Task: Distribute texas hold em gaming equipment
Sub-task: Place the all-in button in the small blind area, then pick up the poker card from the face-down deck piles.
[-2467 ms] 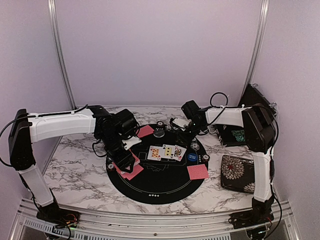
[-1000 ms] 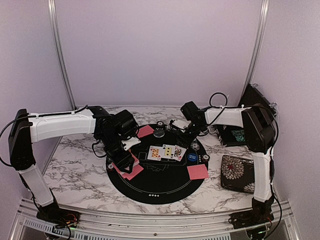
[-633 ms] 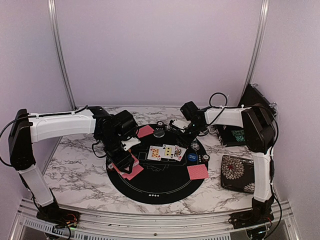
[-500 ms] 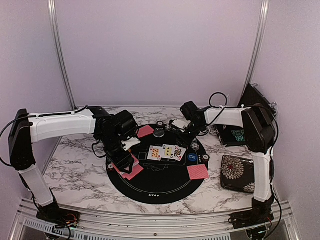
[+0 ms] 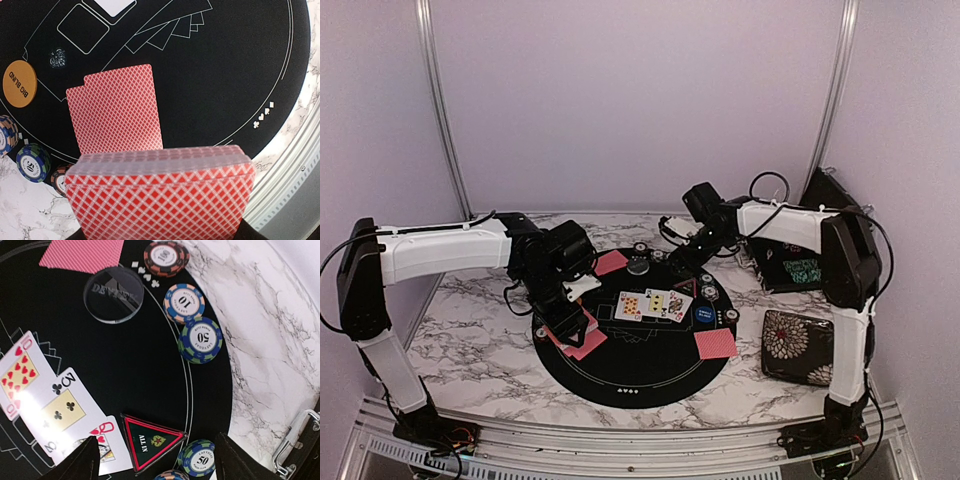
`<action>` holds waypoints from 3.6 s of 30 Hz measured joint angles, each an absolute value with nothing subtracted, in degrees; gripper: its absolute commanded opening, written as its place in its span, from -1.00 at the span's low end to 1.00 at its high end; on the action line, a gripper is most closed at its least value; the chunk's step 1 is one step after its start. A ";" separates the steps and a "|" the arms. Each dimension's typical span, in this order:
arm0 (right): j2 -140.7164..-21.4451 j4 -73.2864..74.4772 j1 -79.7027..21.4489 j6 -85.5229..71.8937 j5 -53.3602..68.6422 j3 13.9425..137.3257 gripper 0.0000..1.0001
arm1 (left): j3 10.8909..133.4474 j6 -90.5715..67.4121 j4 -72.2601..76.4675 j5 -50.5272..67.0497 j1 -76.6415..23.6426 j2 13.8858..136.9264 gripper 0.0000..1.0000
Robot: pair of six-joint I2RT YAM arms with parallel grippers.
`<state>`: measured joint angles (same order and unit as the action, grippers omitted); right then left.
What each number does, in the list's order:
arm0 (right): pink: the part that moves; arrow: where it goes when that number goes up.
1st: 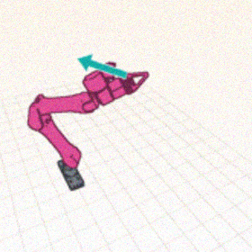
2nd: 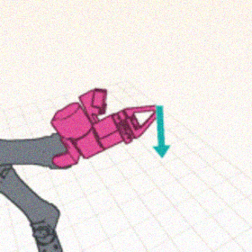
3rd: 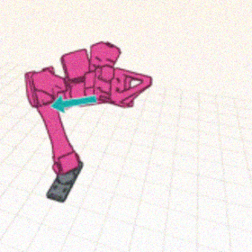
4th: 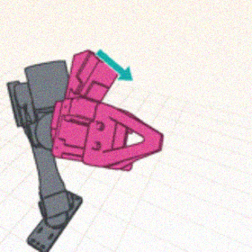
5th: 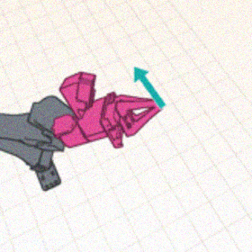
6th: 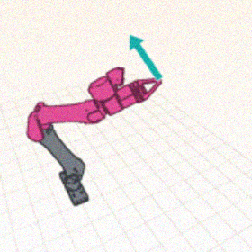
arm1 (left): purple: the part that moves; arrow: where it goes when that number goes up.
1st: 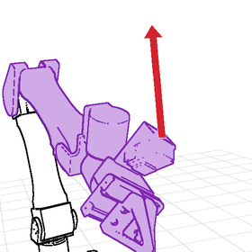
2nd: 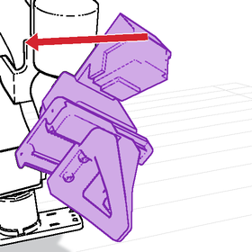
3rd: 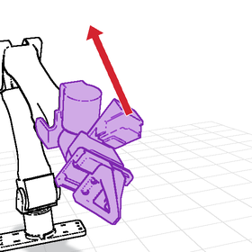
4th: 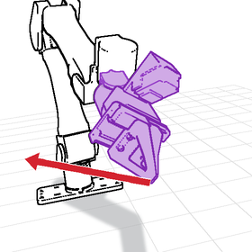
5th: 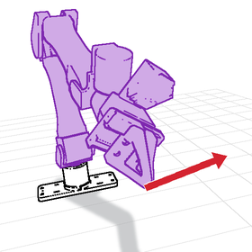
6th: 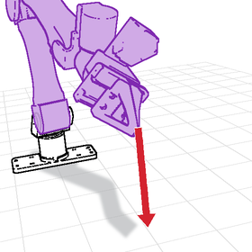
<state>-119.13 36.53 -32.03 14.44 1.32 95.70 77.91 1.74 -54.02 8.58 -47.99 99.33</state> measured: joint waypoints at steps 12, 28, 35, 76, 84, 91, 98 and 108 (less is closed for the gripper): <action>-108.07 35.48 -33.36 -3.84 12.71 91.11 0.43 | 77.91 1.72 -54.02 8.86 -47.99 99.33 0.11; -101.78 1.98 -41.32 -39.07 37.85 62.83 0.24 | 77.91 1.72 -54.02 8.97 -47.99 99.33 0.11; -103.09 -13.28 -43.64 -50.94 41.65 60.69 0.11 | 77.91 1.72 -54.02 8.97 -48.01 99.31 0.11; -116.07 -36.99 -49.89 -70.35 46.11 62.89 0.04 | 77.91 1.63 -54.02 8.95 -48.01 98.21 0.11; -118.87 -38.57 -50.59 -71.96 46.70 64.07 0.02 | 77.91 1.54 -54.02 8.95 -48.01 98.19 0.11; -119.07 -39.42 -51.29 -72.47 47.35 64.53 0.01 | 77.91 1.52 -54.00 8.95 -48.01 98.19 0.11; -119.11 -39.35 -51.27 -72.23 47.37 64.69 -0.04 | 77.91 1.52 -54.00 8.93 -48.01 98.19 0.11; -120.55 -39.20 -51.27 -71.64 47.72 65.14 -0.19 | 77.56 1.52 -54.04 8.78 -48.01 98.19 0.11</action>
<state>-120.55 -39.20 -51.27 -71.64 47.72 65.14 77.56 1.52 -54.04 8.78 -48.01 98.19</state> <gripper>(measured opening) 0.431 0.668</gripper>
